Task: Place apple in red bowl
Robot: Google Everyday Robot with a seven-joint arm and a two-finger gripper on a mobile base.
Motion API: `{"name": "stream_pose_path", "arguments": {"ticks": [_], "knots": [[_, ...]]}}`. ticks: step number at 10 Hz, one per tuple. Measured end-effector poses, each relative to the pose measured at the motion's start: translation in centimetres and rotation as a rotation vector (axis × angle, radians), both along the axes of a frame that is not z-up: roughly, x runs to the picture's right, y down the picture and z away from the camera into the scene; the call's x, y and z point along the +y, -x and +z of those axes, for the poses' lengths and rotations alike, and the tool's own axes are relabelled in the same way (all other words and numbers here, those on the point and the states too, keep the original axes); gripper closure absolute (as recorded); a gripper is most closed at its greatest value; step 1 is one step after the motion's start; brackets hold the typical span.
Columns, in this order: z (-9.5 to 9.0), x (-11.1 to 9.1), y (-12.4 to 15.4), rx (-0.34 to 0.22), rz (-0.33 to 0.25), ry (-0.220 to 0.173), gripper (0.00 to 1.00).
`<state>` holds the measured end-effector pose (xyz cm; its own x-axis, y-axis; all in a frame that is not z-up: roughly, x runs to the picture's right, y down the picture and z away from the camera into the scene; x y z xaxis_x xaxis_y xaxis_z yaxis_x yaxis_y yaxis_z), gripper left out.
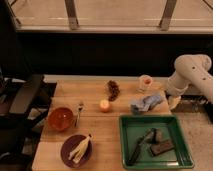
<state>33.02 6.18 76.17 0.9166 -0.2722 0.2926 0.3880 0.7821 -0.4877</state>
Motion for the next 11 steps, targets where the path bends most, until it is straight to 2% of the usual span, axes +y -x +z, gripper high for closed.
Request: {"name": "stream_pose_path", "arguments": {"ticks": [2, 4, 8, 10, 11], "knots": [[-0.1, -0.5, 0.2, -0.03, 0.0, -0.011, 0.3], [0.0, -1.8, 2.2, -0.079, -0.024, -0.02, 0.3], [0.3, -4.4, 9.5, -0.205, -0.118, -0.055, 0.3], [0.5, -5.2, 13.9, -0.268, -0.172, -0.076, 0.3], [0.8, -5.4, 17.0, -0.306, -0.21, -0.085, 0.3]]}}
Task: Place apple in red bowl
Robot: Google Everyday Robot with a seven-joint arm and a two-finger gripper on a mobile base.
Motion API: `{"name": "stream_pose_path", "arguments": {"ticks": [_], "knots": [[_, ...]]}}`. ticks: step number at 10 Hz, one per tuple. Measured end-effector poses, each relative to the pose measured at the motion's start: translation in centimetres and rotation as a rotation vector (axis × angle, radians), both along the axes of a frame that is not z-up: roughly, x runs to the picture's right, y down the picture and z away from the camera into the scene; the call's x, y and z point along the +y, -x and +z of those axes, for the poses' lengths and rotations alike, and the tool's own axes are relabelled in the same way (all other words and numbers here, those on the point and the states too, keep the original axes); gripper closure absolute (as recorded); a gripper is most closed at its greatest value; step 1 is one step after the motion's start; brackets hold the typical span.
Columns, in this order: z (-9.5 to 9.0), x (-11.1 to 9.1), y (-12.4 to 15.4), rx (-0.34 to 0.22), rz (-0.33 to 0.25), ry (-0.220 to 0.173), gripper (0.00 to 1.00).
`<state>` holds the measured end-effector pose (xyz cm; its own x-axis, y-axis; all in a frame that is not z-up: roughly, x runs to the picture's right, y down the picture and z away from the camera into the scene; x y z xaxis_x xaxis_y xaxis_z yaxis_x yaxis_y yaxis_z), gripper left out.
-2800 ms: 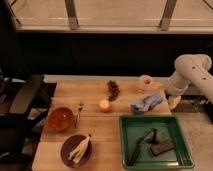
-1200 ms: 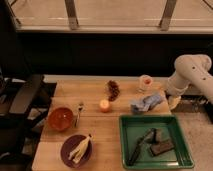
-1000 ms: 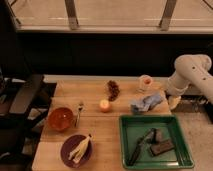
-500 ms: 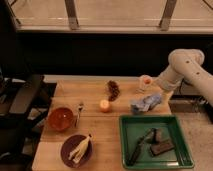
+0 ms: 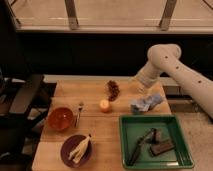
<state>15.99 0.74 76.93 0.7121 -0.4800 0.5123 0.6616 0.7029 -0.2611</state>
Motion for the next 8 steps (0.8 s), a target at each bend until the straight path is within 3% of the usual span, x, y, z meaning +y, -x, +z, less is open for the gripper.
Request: {"name": "stream_pose_path", "arguments": {"ticks": [2, 7, 8], "knots": [[0.3, -0.1, 4.8, -0.061, -0.052, -0.016, 0.3], [0.3, -0.1, 4.8, -0.054, -0.053, -0.016, 0.3], [0.6, 0.3, 5.1, -0.051, -0.077, 0.008, 0.3]]}}
